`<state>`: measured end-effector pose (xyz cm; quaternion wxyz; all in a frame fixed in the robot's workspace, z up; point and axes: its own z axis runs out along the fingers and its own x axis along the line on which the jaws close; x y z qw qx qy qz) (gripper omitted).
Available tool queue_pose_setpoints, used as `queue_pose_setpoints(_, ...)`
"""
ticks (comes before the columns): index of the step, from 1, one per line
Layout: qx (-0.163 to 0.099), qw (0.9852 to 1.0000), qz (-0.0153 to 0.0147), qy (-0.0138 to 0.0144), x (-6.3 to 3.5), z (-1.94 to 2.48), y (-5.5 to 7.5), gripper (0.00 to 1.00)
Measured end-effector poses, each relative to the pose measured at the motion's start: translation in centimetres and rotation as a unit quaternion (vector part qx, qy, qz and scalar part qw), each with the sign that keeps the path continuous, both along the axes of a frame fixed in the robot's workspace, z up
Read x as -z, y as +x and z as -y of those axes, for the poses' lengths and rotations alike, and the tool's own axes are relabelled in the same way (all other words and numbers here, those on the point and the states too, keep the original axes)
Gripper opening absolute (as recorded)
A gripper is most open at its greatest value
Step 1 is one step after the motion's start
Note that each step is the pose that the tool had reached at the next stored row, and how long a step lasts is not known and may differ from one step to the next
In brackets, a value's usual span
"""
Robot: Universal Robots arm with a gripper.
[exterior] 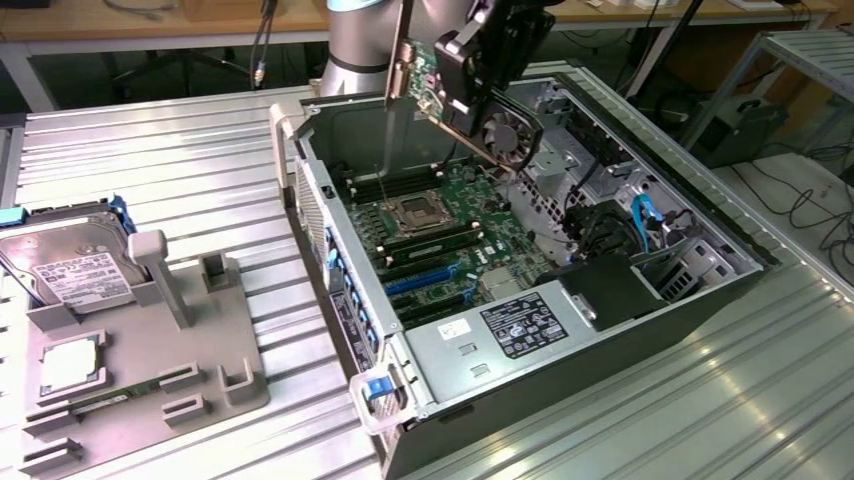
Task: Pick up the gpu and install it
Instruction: 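Pick up the gpu and move the gpu toward the slot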
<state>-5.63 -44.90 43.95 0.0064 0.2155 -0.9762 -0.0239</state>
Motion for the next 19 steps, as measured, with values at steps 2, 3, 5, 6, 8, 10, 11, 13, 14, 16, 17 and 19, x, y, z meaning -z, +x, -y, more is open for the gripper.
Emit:
queue_pose_setpoints(2,-0.008,1.0000,0.0000,0.0000,0.00,0.00,0.00,0.28)
queue_pose_setpoints(3,-0.013,0.9999,0.0000,0.0000,0.00,0.00,0.00,0.28)
queue_pose_setpoints(5,-0.020,0.9998,0.0000,-0.0001,0.00,0.00,0.00,0.28)
queue_pose_setpoints(6,-0.024,0.9997,0.0000,0.0000,0.00,0.00,0.00,0.28)
queue_pose_setpoints(8,-0.031,0.9995,0.0000,0.0000,0.00,0.01,0.00,0.28)
queue_pose_setpoints(10,-0.037,0.9993,0.0000,-0.0001,-0.01,0.02,0.00,0.28)
queue_pose_setpoints(11,-0.040,0.9992,0.0000,-0.0001,-0.01,0.02,0.00,0.28)
queue_pose_setpoints(13,-0.047,0.9989,0.0000,0.0000,0.00,0.03,0.00,0.28)
queue_pose_setpoints(14,-0.051,0.9987,0.0000,0.0000,0.00,0.03,0.00,0.28)
queue_pose_setpoints(16,-0.058,0.9983,0.0000,0.0000,0.00,0.03,0.00,0.28)
queue_pose_setpoints(17,-0.063,0.9980,0.0000,0.0000,0.01,0.03,0.00,0.28)
queue_pose_setpoints(19,-0.071,0.9975,0.0000,-0.0001,0.00,0.03,0.00,0.28)
